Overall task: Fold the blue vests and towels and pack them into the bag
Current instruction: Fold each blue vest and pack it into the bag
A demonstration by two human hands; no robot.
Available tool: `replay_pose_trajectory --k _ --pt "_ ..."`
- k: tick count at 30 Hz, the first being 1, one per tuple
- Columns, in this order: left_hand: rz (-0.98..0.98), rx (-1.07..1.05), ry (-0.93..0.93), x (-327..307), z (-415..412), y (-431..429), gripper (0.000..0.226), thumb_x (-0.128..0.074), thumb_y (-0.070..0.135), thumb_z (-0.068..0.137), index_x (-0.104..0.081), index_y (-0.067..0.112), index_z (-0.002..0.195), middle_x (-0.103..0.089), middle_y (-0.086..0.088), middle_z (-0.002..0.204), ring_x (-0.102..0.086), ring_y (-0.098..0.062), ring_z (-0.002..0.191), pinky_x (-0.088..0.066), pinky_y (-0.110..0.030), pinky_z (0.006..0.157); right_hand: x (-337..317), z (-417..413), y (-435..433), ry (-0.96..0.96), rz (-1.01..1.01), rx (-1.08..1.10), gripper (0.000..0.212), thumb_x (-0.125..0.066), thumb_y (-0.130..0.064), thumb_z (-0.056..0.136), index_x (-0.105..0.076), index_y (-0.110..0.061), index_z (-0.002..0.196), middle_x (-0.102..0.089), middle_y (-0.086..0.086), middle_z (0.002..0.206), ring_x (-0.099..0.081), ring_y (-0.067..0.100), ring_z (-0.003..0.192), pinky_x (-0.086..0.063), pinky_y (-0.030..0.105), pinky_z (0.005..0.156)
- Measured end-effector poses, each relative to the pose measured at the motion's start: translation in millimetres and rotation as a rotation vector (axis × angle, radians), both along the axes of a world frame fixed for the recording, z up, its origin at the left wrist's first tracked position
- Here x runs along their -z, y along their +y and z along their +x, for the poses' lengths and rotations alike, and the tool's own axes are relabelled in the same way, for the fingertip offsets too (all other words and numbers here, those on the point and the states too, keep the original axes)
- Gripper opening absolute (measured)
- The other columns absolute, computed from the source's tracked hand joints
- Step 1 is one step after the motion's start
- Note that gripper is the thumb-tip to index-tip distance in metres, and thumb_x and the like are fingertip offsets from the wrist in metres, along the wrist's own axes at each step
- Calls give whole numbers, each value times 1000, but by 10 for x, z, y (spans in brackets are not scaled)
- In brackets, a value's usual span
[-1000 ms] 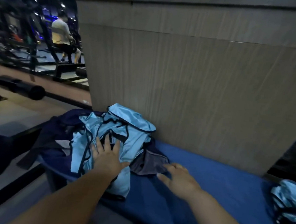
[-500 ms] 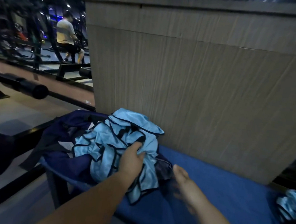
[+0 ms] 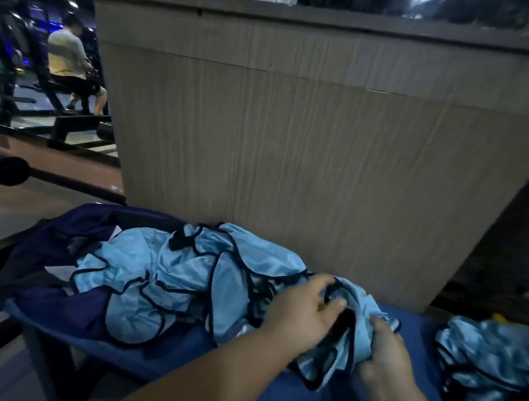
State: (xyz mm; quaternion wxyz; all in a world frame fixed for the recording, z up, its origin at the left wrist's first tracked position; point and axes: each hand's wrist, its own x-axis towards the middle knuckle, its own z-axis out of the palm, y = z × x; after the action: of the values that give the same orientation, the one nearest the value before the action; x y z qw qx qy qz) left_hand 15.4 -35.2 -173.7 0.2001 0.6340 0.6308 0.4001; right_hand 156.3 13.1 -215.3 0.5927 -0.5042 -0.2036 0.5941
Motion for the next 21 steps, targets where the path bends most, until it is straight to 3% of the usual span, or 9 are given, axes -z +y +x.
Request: replay_pose_trajectory --k 1,3,5,7,10,13,16,18,21 --pt "82 -64 25 -13 -57 29 36 -53 50 93 -53 35 125 -64 9 83 -62 -14 91 -48 -30 84 -18 99 11 -71 20 97 22 -59 -14 92 -58 -8 114 -65 16 104 -63 26 76 -52 35 67" --pt "152 -195 75 59 -226 174 37 -52 51 93 -56 30 124 -67 8 98 -59 -17 100 -47 -36 91 -103 274 -21 -197 34 202 20 -63 -14 90 -56 -13 109 -65 12 93 -63 28 77 -52 41 74" --pt "25 -288 209 179 -413 331 48 -48 56 93 -51 30 132 -56 5 132 -45 -21 125 -37 -38 105 -164 429 -42 -365 73 268 17 -64 -15 87 -59 -15 103 -64 8 85 -62 29 75 -52 43 75" --pt "-174 -303 343 300 -551 454 60 -40 64 92 -38 31 143 -32 5 155 -21 -23 144 -19 -44 116 -179 559 -32 -550 89 295 16 -66 -20 84 -62 -19 100 -68 7 90 -64 30 79 -55 47 81" --pt "-344 -252 440 443 -600 584 74 -30 72 90 -20 32 152 -6 3 163 6 -26 150 2 -55 118 -147 720 1 -833 47 101 39 -71 -32 81 -62 -22 117 -67 4 114 -64 27 96 -52 49 92" --pt "-490 -161 467 631 -499 637 81 -21 76 89 -10 29 155 -10 -2 163 6 -26 150 5 -56 118 -17 832 75 -1145 -13 -292 71 -70 -65 69 -59 -27 128 -56 0 132 -58 21 110 -47 44 97" --pt "-485 -29 507 864 -230 574 79 -16 73 92 -19 25 154 -16 -2 162 3 -24 150 4 -53 119 -48 851 30 -1511 -154 -343 70 -42 -85 76 -53 -42 130 -23 -11 155 -21 24 140 -25 49 109" --pt "-430 28 456 996 -2 510 78 -14 72 93 -21 24 154 -18 -2 162 1 -23 150 3 -50 120 -78 853 -3 -1505 -145 -280 71 -26 -86 79 -57 -42 126 -8 -12 161 -5 25 145 -16 52 112" --pt "-425 80 2 1067 310 425 80 -26 74 89 -7 32 155 -24 -2 160 -17 -24 148 -15 -40 121 53 884 51 -1232 7 -267 69 -21 -72 87 -64 -29 120 -3 -10 163 -3 22 150 -12 44 117"
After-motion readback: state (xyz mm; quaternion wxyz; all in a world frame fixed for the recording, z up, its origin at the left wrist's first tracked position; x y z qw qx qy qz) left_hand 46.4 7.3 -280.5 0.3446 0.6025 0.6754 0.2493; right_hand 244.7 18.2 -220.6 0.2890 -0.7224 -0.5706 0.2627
